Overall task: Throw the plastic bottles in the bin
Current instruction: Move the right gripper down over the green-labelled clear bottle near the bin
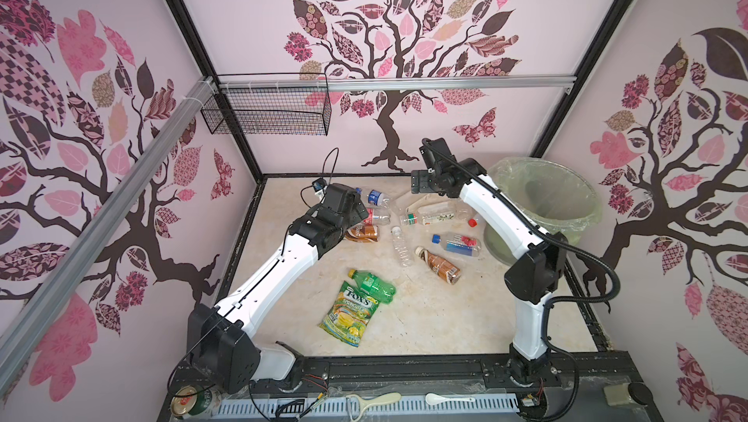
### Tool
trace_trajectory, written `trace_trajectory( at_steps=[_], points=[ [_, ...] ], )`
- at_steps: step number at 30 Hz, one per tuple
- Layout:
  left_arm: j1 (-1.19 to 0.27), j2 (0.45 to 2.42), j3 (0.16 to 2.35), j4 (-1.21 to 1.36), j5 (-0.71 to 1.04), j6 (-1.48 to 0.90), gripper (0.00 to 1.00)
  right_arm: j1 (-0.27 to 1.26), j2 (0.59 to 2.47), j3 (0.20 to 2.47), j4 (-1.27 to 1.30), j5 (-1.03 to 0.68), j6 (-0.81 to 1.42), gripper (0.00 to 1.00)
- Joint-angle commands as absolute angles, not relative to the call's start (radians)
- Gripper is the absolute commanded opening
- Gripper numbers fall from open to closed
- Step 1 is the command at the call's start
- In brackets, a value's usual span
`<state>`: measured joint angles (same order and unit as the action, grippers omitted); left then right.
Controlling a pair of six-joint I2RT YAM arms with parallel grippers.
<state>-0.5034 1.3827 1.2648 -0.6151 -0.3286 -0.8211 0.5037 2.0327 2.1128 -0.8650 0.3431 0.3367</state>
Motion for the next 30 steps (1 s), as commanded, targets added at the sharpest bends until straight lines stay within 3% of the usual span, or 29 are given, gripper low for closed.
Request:
trace_trajectory(
  at_steps=[1,8,17,30],
  points=[
    [-0.503,1.360,1.267,-0.641,-0.284,-0.835,0.98,0.504,2.091,2.236,-0.926,0.411,0.332,1.00],
    [-0.501,1.389,1.287,-0.613,-0.247,-0.845,0.98,0.434,2.132,2.233,-0.916,0.394,0.339,1.00],
    [-0.501,1.370,1.263,-0.653,-0.162,-0.784,0.99,0.374,2.331,2.368,-0.926,0.474,0.364,1.00],
    [-0.508,1.296,1.196,-0.620,-0.187,-0.692,0.98,0.271,2.514,2.492,-0.951,0.476,0.398,1.00]
  ],
)
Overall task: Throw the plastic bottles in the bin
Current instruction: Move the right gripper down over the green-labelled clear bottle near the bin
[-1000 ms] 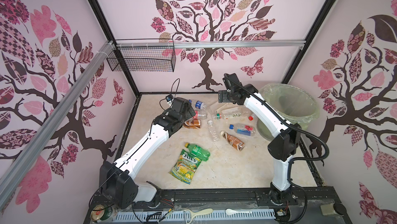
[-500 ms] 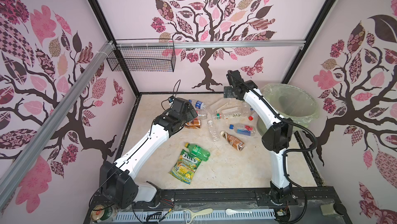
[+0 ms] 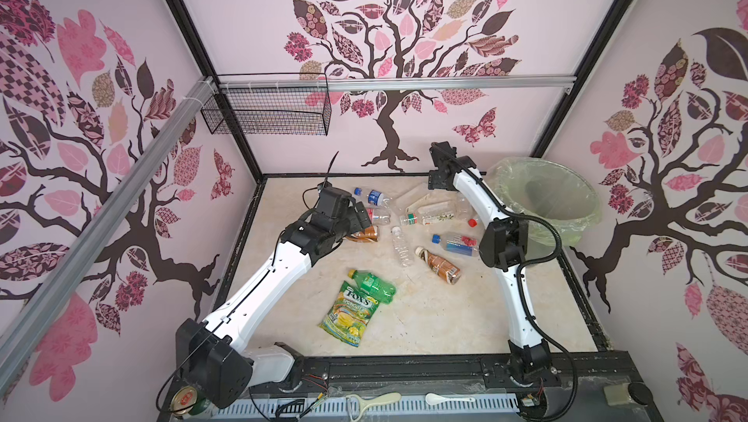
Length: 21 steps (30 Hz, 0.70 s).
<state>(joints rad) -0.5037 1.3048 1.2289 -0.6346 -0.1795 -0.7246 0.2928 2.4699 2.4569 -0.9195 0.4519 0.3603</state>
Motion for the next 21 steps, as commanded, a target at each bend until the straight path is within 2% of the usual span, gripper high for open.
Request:
trace_trajectory(
  at_steps=[1,21],
  points=[
    [-0.513,1.299,1.195,-0.617,-0.186,-0.690,0.98,0.267,2.518,2.488,-0.948,0.478,0.397,1.00],
    [-0.602,1.322,1.183,-0.588,-0.219,-0.635,0.98,0.216,2.558,2.377,-0.935,0.444,0.474,0.99]
  ],
)
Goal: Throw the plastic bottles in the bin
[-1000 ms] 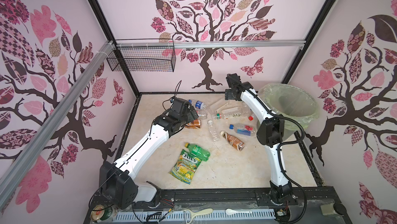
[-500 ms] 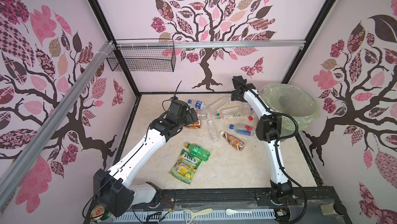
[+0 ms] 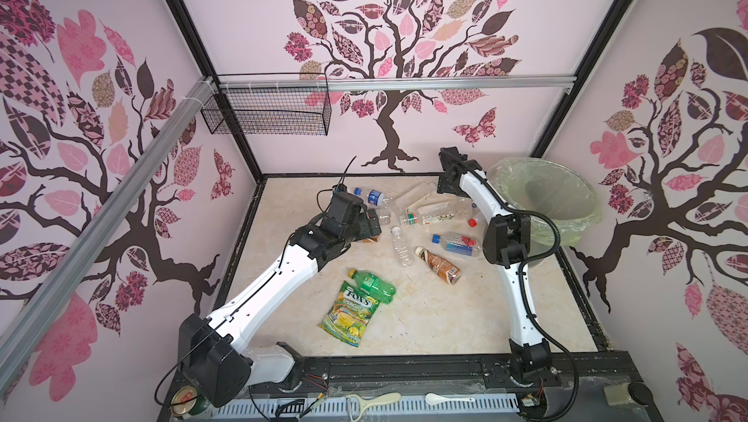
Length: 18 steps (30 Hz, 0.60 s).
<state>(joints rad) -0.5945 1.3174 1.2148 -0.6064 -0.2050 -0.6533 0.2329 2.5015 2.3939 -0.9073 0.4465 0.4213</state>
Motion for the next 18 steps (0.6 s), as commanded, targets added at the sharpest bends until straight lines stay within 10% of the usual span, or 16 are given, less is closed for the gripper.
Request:
trace_trajectory(
  at_steps=[1,18],
  points=[
    [-0.602,1.320,1.183,-0.588,-0.219,-0.634,0.98,0.213,2.556,2.369,-0.937,0.446,0.478,1.00],
    [-0.630,1.308,1.173,-0.579,-0.257,-0.600,0.98,0.206,2.485,2.210,-0.827,0.334,0.431,0.92]
  ],
)
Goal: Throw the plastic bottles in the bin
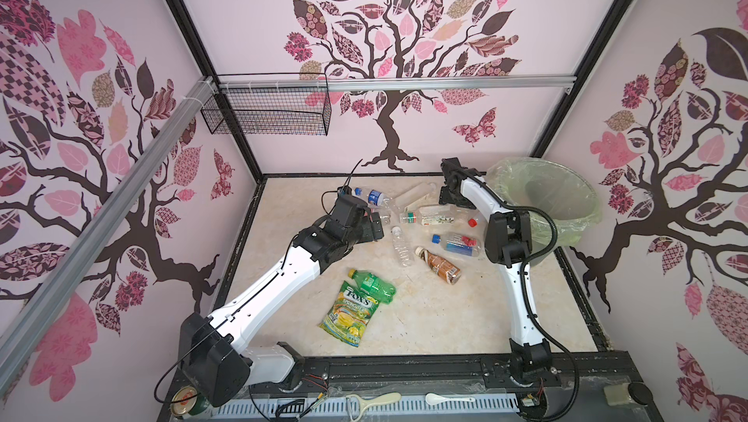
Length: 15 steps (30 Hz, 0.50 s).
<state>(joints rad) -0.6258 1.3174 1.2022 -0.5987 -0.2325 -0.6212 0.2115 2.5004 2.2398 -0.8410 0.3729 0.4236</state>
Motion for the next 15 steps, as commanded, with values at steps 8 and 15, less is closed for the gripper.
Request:
trace_trajectory(
  at_steps=[8,15],
  points=[
    [-0.631,1.308,1.175,-0.584,-0.271,-0.591,0.98,0.206,2.479,2.171,-0.812,0.292,0.426,0.78],
    [-0.631,1.318,1.187,-0.586,-0.275,-0.590,0.98,0.207,2.403,2.088,-0.776,0.280,0.416,0.65]
  ],
)
